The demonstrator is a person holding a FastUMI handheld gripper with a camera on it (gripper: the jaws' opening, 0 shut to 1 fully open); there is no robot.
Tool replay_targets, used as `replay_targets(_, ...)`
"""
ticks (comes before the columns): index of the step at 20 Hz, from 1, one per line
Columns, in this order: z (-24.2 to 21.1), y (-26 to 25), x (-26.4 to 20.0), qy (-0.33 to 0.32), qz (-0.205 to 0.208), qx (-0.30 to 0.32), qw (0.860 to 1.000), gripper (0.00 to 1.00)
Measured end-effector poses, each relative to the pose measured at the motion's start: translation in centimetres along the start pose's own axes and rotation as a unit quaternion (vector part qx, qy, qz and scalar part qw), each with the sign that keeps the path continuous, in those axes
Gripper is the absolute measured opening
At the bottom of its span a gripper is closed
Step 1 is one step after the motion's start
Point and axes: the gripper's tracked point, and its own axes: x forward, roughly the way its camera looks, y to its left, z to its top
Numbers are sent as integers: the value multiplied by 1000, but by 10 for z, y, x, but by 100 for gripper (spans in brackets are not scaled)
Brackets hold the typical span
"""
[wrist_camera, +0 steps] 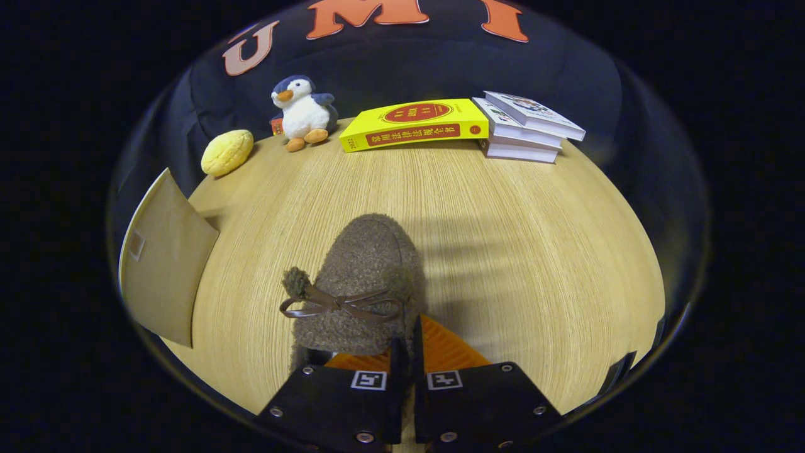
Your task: Open the storage box then place both shoes into the box .Put the left shoe in first, then the right shoe, with the right side of both shoes facing outward in a uniform manner.
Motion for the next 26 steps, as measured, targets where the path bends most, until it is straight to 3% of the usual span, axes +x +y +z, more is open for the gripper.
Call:
replay_targets(4,1,1,-3,24,-3,28,999,4)
replay_targets(15,75,59,-84,-28,-11,48,998,4)
replay_targets(26,122,219,-154,-34,58,41,997,4)
